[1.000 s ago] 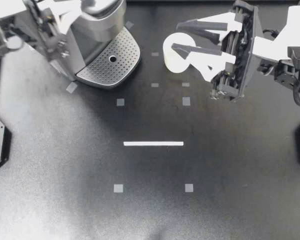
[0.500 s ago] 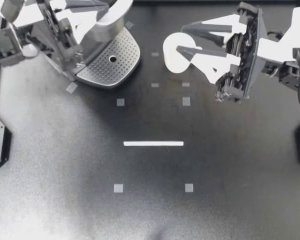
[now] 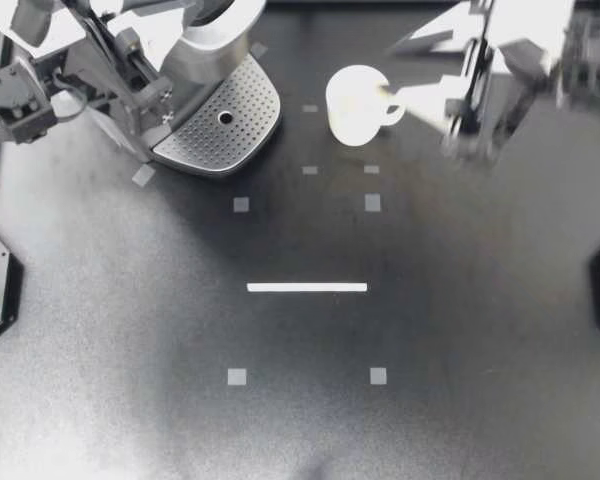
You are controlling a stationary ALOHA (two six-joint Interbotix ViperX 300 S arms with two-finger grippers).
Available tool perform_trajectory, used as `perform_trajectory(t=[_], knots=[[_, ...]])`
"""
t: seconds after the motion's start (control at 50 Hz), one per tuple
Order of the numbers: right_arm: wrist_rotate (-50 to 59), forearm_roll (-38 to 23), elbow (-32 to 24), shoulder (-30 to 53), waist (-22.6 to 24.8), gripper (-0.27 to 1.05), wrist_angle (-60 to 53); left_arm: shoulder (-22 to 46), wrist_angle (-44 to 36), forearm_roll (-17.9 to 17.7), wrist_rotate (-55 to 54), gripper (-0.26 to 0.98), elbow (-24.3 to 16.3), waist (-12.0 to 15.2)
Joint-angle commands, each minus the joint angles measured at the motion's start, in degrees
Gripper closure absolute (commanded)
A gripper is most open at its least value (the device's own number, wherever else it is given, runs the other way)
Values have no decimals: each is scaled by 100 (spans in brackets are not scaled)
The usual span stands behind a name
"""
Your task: Place the coffee capsule inside the capsule container, then place the cup onto the center of the cup tray.
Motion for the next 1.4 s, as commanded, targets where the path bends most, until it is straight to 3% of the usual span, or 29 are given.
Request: perform_trajectory(t=[0.0, 0.14, 0.28, 0.4, 0.56, 0.64, 0.92, 1.38], knots=[[-211, 0, -439, 44, -185, 27, 800, -79, 193, -413, 387, 61, -220, -9], [-729, 193, -826, 316, -396, 27, 1811, -141, 492, -1547, 1600, 61, -439, -18], [-1239, 633, -1011, 562, -703, 27, 2215, -202, 967, -2918, 3023, 61, -729, -18], [-1925, 1318, -1002, 694, -1037, 24, 2382, -264, 1547, -4166, 4333, 61, -1055, -9], [-3076, 2461, -949, 967, -1503, 15, 2461, -369, 1740, -5203, 5379, 61, -1336, -9], [-3560, 2786, -870, 1099, -1679, 14, 2417, -457, 1775, -5440, 5599, 61, -1415, -18], [-4579, 3261, -308, 1433, -1890, 13, 1564, -773, 1784, -5449, 5634, 61, -1301, -9], [-4737, 3375, -97, 2127, -1890, 13, 923, -773, 1723, -5432, 5651, 61, -1292, -9]])
